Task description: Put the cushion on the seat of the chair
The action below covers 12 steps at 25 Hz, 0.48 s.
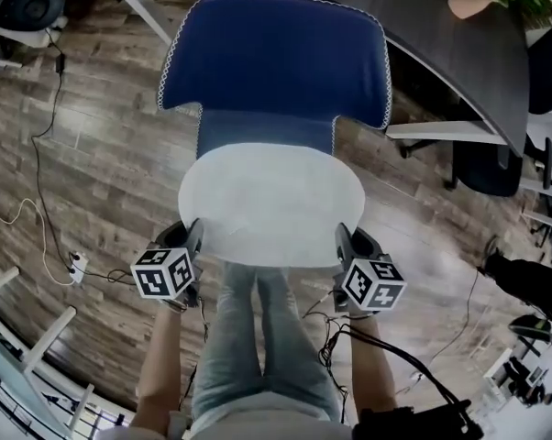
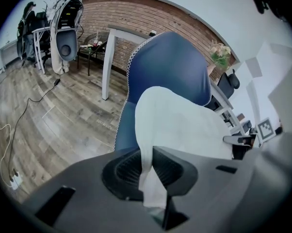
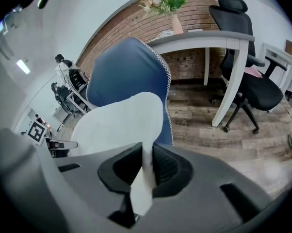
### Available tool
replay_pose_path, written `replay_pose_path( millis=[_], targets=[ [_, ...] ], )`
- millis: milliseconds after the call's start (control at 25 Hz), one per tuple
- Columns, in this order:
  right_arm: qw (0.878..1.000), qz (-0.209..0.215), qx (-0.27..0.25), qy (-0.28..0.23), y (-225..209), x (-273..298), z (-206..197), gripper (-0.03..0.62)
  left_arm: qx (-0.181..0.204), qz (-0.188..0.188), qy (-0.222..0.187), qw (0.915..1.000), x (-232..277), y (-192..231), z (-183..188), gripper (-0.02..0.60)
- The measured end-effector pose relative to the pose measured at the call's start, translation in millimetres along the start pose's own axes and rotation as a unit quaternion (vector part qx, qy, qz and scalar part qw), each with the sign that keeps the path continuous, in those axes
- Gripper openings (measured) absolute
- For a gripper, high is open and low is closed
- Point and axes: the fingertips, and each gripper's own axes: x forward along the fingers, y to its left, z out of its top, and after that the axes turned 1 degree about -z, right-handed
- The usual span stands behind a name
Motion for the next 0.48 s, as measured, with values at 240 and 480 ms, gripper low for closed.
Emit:
replay_pose_path(
  millis=[240,480],
  targets=[
    [1.000,-0.004,0.013,0.014,-6.9,16.2,-19.0,0.049,-0.014,-0.003,0.010,0.9998,11.9,10.1,-21.5,0.048],
    [1.000,-0.009,0.013,0.024,-8.4,28.3,-24.8,0.049,-0.015,-0.004,0.022,0.9996,22.3,16.1,-26.9,0.048]
  ],
)
